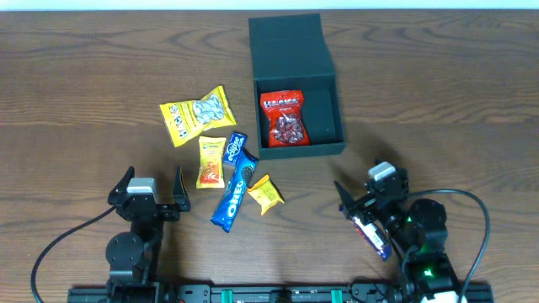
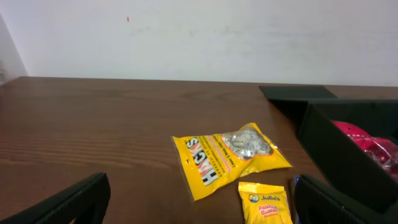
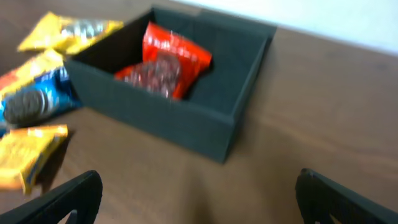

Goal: Pack container

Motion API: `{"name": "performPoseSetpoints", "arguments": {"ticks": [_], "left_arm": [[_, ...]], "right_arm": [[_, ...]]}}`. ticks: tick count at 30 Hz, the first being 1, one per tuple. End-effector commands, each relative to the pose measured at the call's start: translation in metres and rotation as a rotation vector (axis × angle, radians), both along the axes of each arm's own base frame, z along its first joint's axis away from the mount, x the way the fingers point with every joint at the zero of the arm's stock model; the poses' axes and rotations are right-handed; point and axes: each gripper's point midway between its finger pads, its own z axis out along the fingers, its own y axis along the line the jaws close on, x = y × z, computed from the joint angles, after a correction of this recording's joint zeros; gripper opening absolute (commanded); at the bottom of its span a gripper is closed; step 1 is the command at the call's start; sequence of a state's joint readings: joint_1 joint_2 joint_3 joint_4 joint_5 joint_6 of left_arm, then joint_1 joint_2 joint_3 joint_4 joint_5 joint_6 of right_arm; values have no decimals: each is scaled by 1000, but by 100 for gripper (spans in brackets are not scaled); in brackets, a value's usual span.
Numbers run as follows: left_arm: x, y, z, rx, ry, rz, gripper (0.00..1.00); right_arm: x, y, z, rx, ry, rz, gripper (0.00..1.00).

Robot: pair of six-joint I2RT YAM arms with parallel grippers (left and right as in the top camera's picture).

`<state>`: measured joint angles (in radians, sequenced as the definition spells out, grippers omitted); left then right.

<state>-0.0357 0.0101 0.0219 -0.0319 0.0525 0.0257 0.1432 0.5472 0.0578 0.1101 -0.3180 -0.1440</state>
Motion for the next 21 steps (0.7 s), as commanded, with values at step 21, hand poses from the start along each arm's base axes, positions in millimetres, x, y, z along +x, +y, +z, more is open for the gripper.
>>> {"name": "performPoseSetpoints", "arguments": {"ticks": [21], "left_arm": [[-5, -10, 4, -359, 53, -15, 96]], "right_arm": [[-32, -6, -58, -47, 270, -2, 99]]}}
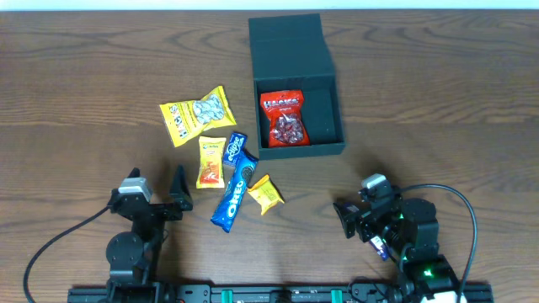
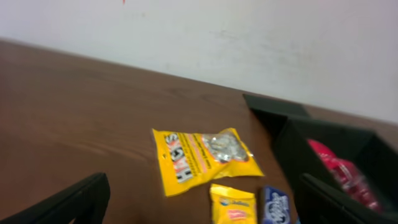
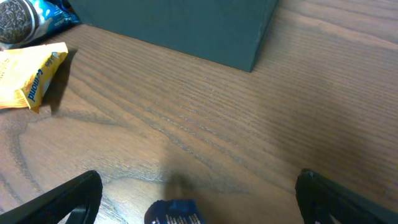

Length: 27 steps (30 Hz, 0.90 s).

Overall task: Pack container
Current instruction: 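Move the left gripper toward the yellow HACKS candy bag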

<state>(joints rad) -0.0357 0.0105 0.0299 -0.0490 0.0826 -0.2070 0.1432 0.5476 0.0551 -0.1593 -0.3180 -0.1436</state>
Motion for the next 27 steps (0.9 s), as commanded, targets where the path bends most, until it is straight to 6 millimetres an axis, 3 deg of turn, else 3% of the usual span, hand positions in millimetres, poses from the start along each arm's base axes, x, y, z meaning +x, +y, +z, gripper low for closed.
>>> {"name": "performPoseSetpoints", "arguments": {"ticks": [1, 4, 5, 8, 9, 13, 16, 18, 25, 27], "left_arm": [[-8, -7, 18, -124, 30, -23, 96], [-25, -1, 59, -88, 13, 1, 96], [-36, 3, 82, -59, -8, 17, 96], [-56, 15, 118, -38, -50, 77, 96], [-65, 18, 140, -41, -101, 94, 96], [-91, 18, 195, -52, -228, 88, 96], [-100, 20, 219, -47, -251, 98, 96], [-97, 20, 234, -25, -234, 98, 96], [-39, 4, 260, 94, 3, 6, 96], [-18, -13, 262, 86, 58, -89, 96]], "right_arm": [[0, -2, -2, -8, 0, -1, 99], [0, -2, -2, -8, 0, -1, 99], [0, -2, -2, -8, 0, -1, 99], [0, -2, -2, -8, 0, -1, 99], [0, -2, -2, -8, 0, -1, 99], [0, -2, -2, -8, 0, -1, 99], [0, -2, -2, -8, 0, -1, 99], [0, -2, -2, -8, 0, -1, 99], [0, -2, -2, -8, 0, -1, 99], [0, -2, -2, -8, 0, -1, 99]]}}
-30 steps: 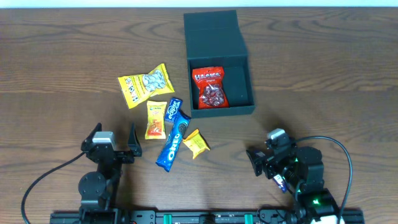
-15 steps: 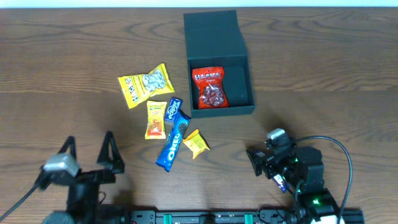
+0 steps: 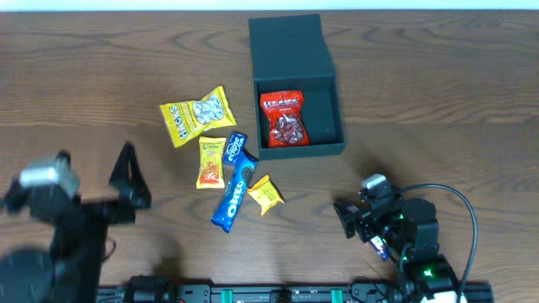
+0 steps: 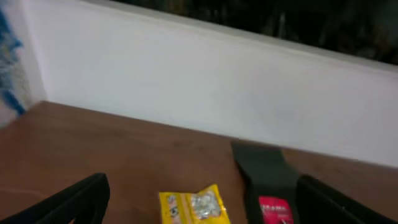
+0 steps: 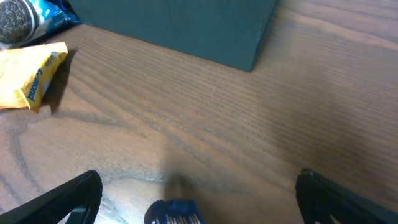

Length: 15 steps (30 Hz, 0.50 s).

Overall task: Pack container
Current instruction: 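Move the left gripper toward the yellow HACKS candy bag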

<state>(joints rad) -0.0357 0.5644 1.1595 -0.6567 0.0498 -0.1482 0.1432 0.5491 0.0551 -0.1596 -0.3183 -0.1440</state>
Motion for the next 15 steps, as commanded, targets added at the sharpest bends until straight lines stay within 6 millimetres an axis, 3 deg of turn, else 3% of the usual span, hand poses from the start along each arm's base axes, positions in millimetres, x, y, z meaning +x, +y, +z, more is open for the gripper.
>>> {"name": "performPoseSetpoints", "arguments": {"ticks": [1, 4, 5, 10, 12, 15], "left_arm": [[27, -21, 8, 12, 62, -120, 96], [66, 16, -1, -148, 145, 144, 96], [77, 18, -7, -170, 174, 173, 96], [118, 23, -51, -405, 344, 317, 96], [132, 24, -70, -413, 396, 344, 96], [150, 10, -87, -482, 454, 302, 95]], "right_arm": [[0, -2, -1, -8, -2, -1, 99], [0, -2, -1, -8, -2, -1, 99], [0, -2, -1, -8, -2, -1, 99], [0, -2, -1, -8, -2, -1, 99], [0, -2, -1, -8, -2, -1, 99], [0, -2, -1, -8, -2, -1, 99]]}}
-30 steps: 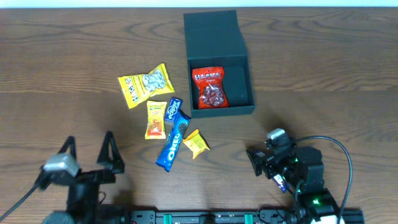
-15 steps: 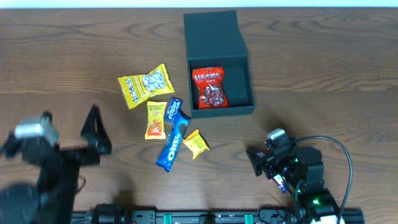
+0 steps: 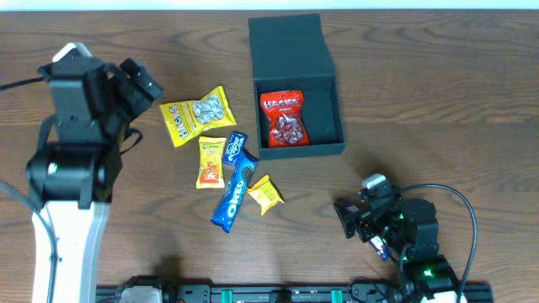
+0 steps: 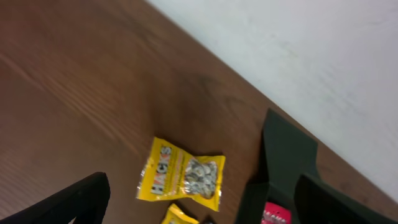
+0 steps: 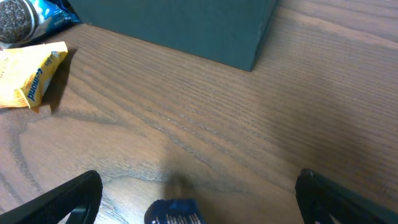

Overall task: Pack container
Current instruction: 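Move the left gripper toward the yellow HACKS candy bag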

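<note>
The dark box (image 3: 296,133) stands open at the back middle, lid flipped back, with a red packet (image 3: 284,118) inside. Left of it lie a yellow Hacks packet (image 3: 196,115), a small yellow packet (image 3: 210,162), a small blue packet (image 3: 234,147), an Oreo pack (image 3: 236,194) and another yellow packet (image 3: 265,194). My left gripper (image 3: 135,80) hangs open and empty, high over the back left, looking down at the Hacks packet (image 4: 183,178). My right gripper (image 3: 354,220) is open low at the front right, with a blue packet (image 5: 177,213) lying on the table beneath it.
The wooden table (image 3: 438,93) stretches to a white wall at the back. The box lid (image 4: 289,152) stands up behind the box. The right arm's cable (image 3: 467,219) loops at the front right.
My left arm has moved from the front left to the back left, higher up. Its camera now looks down on the Hacks packet and the box. The right arm and all packets are unchanged.
Both arms sat low at the front edge, grippers open, the right wrist facing the box. Then the right gripper pointed down at the table over a blue packet and has stayed there. The left arm stood higher at the front left, and is now at the back left.
</note>
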Motion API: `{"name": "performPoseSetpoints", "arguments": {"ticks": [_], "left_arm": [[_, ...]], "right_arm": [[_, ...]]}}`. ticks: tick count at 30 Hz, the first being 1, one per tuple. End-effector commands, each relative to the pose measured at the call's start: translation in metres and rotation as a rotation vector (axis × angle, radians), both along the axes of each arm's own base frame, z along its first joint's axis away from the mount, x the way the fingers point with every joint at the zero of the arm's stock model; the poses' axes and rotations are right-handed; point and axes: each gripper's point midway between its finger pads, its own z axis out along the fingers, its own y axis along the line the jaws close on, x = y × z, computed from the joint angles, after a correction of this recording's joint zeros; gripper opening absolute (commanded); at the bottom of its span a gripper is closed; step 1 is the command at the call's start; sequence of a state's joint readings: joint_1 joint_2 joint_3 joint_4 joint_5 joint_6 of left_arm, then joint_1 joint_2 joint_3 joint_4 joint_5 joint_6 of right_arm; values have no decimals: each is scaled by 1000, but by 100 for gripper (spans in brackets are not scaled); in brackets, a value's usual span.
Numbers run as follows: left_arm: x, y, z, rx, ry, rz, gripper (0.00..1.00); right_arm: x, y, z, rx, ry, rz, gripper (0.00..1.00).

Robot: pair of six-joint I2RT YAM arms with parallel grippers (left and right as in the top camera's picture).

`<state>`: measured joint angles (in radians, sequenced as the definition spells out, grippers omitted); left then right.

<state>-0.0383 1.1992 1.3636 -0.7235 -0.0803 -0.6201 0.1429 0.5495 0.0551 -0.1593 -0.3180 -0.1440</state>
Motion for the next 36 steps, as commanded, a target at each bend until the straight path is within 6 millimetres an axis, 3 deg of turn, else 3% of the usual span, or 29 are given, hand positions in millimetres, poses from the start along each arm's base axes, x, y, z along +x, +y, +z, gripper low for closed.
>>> {"name": "performPoseSetpoints", "arguments": {"ticks": [1, 4, 8, 11, 15, 17, 21, 30, 36], "left_arm": [[10, -13, 2, -124, -10, 2, 95], [10, -8, -17, -142, 59, 56, 95], [-12, -3, -53, -476, 187, 415, 95], [-14, -10, -70, -645, 231, 581, 95], [-9, -34, -76, -875, 291, 645, 95], [-7, -34, -76, -867, 285, 648, 98], [10, -34, -85, -911, 261, 716, 92], [77, -43, -135, -933, 271, 685, 89], [84, -51, -183, -910, 381, 717, 89]], "right_arm": [[0, -2, -1, -8, -2, 0, 99], [0, -2, -1, -8, -2, 0, 99], [0, -2, -1, -8, -2, 0, 99], [0, -2, -1, -8, -2, 0, 99], [0, -2, -1, -8, -2, 0, 99], [0, -2, -1, -8, -2, 0, 99], [0, -2, -1, -8, -2, 0, 99], [0, -2, -1, -8, -2, 0, 99], [0, -2, -1, -8, -2, 0, 99]]}}
